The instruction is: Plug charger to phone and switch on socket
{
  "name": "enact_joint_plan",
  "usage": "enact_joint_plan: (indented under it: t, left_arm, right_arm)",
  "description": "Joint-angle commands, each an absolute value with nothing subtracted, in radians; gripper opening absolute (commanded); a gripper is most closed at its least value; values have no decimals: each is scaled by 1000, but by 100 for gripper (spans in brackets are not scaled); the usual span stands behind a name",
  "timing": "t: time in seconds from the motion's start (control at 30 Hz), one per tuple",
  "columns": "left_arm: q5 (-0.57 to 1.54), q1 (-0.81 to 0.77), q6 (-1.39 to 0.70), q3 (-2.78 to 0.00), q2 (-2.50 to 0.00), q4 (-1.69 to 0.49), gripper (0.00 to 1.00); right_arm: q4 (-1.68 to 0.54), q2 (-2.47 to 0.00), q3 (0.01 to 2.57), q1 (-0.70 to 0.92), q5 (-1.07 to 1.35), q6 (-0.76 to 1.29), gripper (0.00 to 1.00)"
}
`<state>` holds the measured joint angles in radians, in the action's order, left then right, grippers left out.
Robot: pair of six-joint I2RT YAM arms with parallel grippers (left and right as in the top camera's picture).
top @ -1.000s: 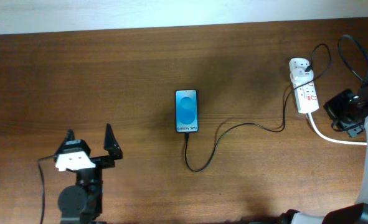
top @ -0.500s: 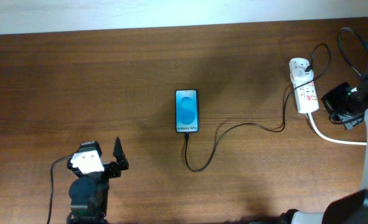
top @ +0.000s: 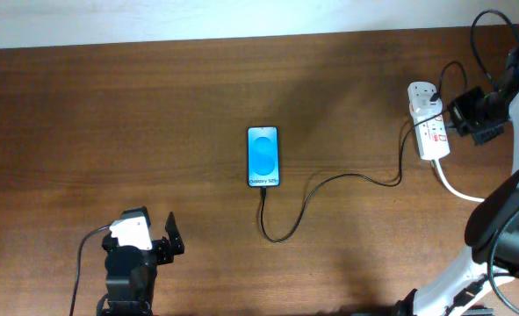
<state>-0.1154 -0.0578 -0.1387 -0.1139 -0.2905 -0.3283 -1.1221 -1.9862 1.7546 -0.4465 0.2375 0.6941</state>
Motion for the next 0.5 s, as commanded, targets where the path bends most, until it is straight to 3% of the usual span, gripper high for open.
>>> enact_joint_plan:
  t: [0.0,0.47]
  left_arm:
    - [-109,-56,-144,-110,-287,-348,99]
    - [-109,-56,-144,-110,-287,-358,99]
  right_arm:
    - [-1066,-2050,1781,-457,270,728,4]
    - [-884,-2169,1781,-458,281,822,4]
